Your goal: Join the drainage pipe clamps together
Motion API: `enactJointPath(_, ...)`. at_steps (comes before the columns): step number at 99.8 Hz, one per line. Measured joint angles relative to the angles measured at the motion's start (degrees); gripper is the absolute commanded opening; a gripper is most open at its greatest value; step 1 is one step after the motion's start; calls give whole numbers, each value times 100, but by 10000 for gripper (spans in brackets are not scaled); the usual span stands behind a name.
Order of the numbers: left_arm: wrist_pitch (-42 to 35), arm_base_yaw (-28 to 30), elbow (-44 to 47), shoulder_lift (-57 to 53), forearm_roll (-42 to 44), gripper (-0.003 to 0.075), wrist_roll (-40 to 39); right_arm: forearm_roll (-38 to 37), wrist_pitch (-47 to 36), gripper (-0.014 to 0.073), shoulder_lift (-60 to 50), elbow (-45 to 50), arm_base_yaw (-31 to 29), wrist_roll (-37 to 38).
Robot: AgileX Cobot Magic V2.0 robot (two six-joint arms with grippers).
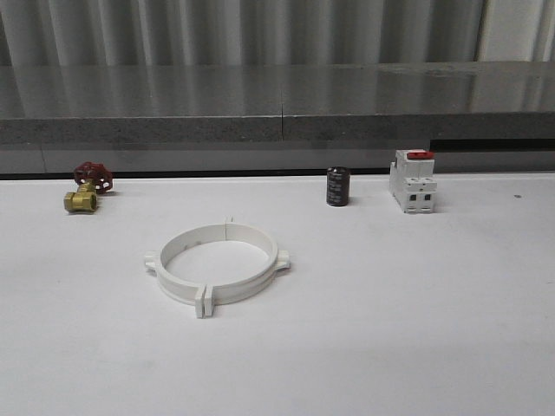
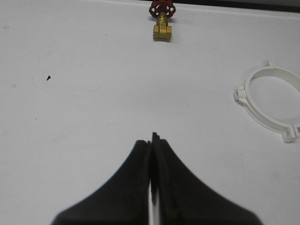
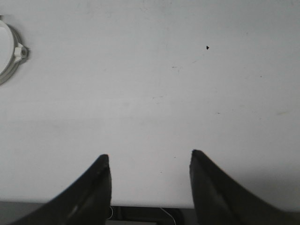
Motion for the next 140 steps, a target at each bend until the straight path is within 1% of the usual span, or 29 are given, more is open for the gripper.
enactJointPath(4, 0, 0, 0, 0, 0, -20, 0, 0, -29, 280, -198, 90, 0, 0)
enactJointPath(9, 0, 0, 0, 0, 0, -20, 0, 0, -39, 205, -371, 159, 0, 0)
enactJointPath(21, 0, 0, 0, 0, 0, -20, 0, 0, -54, -26, -531, 196, 0, 0)
enactJointPath(25, 0, 0, 0, 0, 0, -20, 0, 0, -83, -75, -542, 209, 0, 0)
enactJointPath(29, 0, 0, 0, 0, 0, -20, 0, 0, -109, -63, -542, 209, 0, 0)
enactJointPath(85, 0, 0, 0, 0, 0, -20, 0, -14, -125, -67, -542, 209, 0, 0)
enactJointPath(94, 0, 0, 0, 0, 0, -20, 0, -94, -282, -67, -576, 279, 0, 0)
enactJointPath(101, 0, 0, 0, 0, 0, -20, 0, -221, -679, -67, -732, 439, 0, 0)
enactJointPath(113, 0, 0, 0, 0, 0, -20, 0, -397, -1817, -67, -1297, 1029, 0, 0)
enactJointPath(132, 0, 0, 0, 0, 0, -20, 0, -470, -3995, -67, -2531, 2484, 0, 0)
enactJointPath(140, 0, 0, 0, 0, 0, -20, 0, -479, -4706, -67, -2973, 3095, 0, 0)
